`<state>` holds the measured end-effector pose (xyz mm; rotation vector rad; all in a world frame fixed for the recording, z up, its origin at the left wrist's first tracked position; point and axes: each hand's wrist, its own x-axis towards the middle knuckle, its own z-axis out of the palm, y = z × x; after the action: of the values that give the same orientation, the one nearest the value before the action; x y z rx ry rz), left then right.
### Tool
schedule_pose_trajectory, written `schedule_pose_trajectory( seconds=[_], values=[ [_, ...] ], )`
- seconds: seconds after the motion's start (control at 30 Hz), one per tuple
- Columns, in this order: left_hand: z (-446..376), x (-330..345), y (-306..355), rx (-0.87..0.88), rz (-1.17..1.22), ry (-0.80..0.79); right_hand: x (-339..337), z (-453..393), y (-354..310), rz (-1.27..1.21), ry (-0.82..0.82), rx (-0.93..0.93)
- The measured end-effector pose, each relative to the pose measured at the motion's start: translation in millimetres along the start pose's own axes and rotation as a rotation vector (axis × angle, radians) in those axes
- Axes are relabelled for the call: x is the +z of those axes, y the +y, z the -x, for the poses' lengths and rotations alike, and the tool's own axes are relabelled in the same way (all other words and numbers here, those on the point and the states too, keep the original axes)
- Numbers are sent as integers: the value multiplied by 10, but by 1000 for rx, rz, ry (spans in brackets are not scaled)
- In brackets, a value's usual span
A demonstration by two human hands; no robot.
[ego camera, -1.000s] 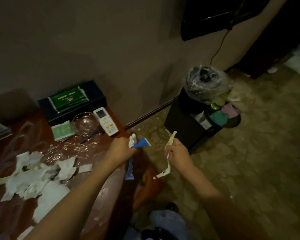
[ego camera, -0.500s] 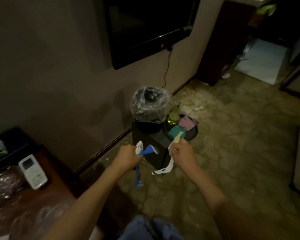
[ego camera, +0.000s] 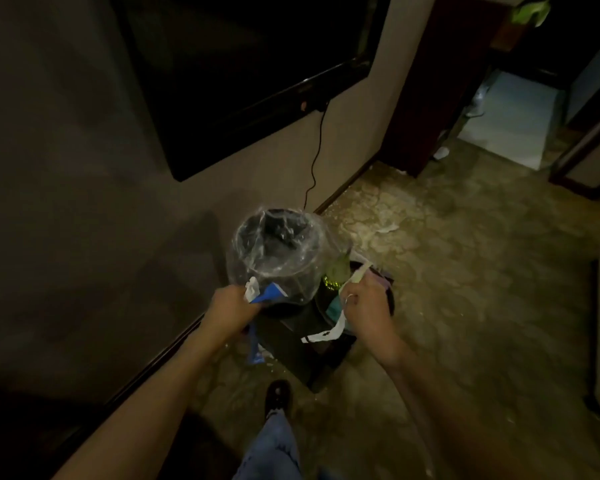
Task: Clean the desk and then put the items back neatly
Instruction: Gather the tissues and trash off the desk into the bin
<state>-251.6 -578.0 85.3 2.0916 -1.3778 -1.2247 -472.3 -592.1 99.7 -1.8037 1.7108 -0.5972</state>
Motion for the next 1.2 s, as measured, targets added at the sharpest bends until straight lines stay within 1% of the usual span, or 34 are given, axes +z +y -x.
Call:
schedule_pose_trajectory(
  seconds=[0.1, 0.23, 0.33, 0.37, 0.4, 0.47, 0.53, 0.57, 0.6, 0.67, 0.73, 0.77, 0.87, 0.9, 0.97, 1.0, 1.1, 1.2],
  values=[
    [-754, -233, 180, 7, -15, 61, 82, -818, -162, 27, 20, 87],
    [-1593, -444, 461, -16, -48, 102, 211, -1824, -386, 6, 61, 108],
    [-2055, -428, 611, -38, -39, 76, 324, -2313, -484, -36, 140, 79],
    [-2150, -399, 619, -44, -46, 85, 357, -2389, -484, -3, 150, 62],
    [-2269, -353, 618, -50, -48, 74, 410, -2474, -461, 8, 124, 69],
    [-2450, -248, 581, -74, -33, 23, 588, -2556, -362, 113, 8, 45],
    [-2566, -155, 542, -108, -80, -31, 844, -2567, -253, 285, -181, -21],
    [-2627, -113, 516, -125, -108, -59, 957, -2576, -219, 325, -269, -38],
    [-2669, -93, 512, -145, -121, -105, 1066, -2590, -200, 348, -363, -6],
    [-2762, -66, 480, -174, -117, -258, 1246, -2669, -153, 388, -535, 58],
    [-2829, -83, 408, -180, -162, -409, 1414, -2768, -75, 425, -642, 66],
    [-2867, -87, 342, -178, -199, -429, 1493, -2814, -35, 458, -702, 63],
    [-2924, -86, 213, -224, -282, -349, 1664, -2879, 7, 516, -858, 156],
    [-2934, -77, 200, -231, -303, -325, 1697, -2880, 34, 540, -912, 152],
    [-2922, -84, 224, -198, -294, -300, 1742, -2888, 101, 526, -1010, 166],
    [-2907, -93, 236, -171, -273, -292, 1747, -2890, 117, 513, -1044, 139],
    [-2840, -166, 252, -127, -272, -270, 1594, -2925, 55, 419, -1039, 76],
    [-2715, -278, 373, -135, -291, -226, 1239, -2942, -71, 336, -947, 18]
  ],
)
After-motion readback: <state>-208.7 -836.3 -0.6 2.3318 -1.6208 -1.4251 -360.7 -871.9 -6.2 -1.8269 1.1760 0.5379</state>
